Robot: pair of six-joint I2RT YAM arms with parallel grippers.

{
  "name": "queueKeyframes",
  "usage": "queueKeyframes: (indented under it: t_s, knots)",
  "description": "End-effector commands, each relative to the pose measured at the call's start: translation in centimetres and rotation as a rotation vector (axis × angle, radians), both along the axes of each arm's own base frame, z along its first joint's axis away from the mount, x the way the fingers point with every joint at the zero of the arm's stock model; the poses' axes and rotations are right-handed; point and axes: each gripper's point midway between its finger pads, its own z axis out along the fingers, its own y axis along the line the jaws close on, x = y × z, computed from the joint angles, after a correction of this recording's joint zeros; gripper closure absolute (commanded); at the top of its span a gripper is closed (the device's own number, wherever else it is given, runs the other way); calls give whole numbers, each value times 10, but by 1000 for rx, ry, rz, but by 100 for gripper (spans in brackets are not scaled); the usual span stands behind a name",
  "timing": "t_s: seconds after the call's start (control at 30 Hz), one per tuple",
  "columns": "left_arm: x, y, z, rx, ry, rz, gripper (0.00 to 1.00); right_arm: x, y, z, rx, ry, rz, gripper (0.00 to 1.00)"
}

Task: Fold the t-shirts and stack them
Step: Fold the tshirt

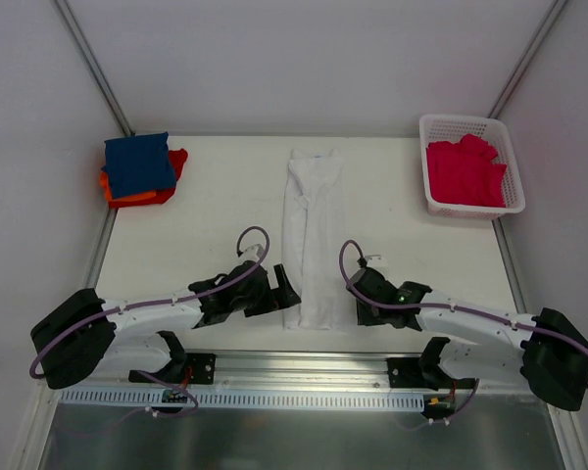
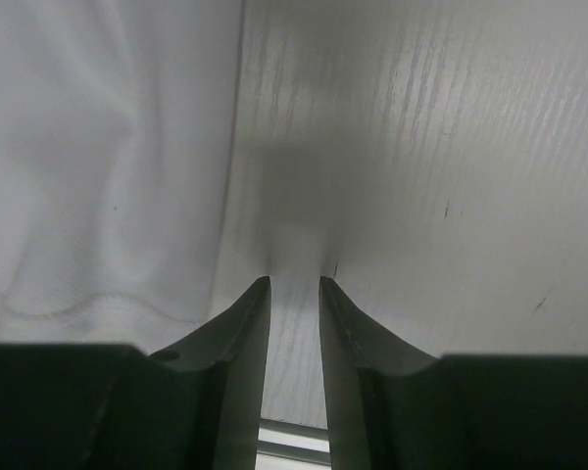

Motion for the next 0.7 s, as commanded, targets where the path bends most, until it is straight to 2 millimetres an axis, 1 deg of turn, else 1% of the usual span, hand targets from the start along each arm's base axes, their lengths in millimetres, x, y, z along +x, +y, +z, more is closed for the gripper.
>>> queueKeyframes:
  t_s: [0.0,0.03,0.07,0.13,0.17,0.27,0.3,0.43,0.47,0.5,0.53,0.67]
  knots:
    - [-38,7,-31,61,131,-22,1,-1,0,3,28,-17,-46,70]
    - [-44,7,-34,66,142,-24,1,-1,0,3,30,-19,-47,70]
    - [-53,4,-36,68,148,-47,1,-2,1,3,33,-19,-45,70]
    - [-62,4,-38,62,171,-41,1,-5,2,1,46,-15,-48,69]
    - [-70,6,-42,61,188,-40,1,-8,2,0,55,-12,-51,64]
    - [-79,8,-40,42,194,-37,1,-13,3,0,70,-13,-52,58]
    - [-81,12,-40,37,193,-31,1,-15,2,-2,69,-14,-51,55]
    - [-84,20,-39,27,185,-9,1,-21,3,0,92,-29,-56,55]
    - [-88,29,-46,57,197,-4,2,-21,4,3,106,-43,-59,55]
    - [-87,31,-45,48,192,4,3,-23,6,4,117,-45,-58,55]
    - [-86,33,-45,52,185,11,4,-22,4,5,107,-59,-64,55]
    - [-82,39,-48,64,160,33,4,-22,10,7,113,-80,-56,56]
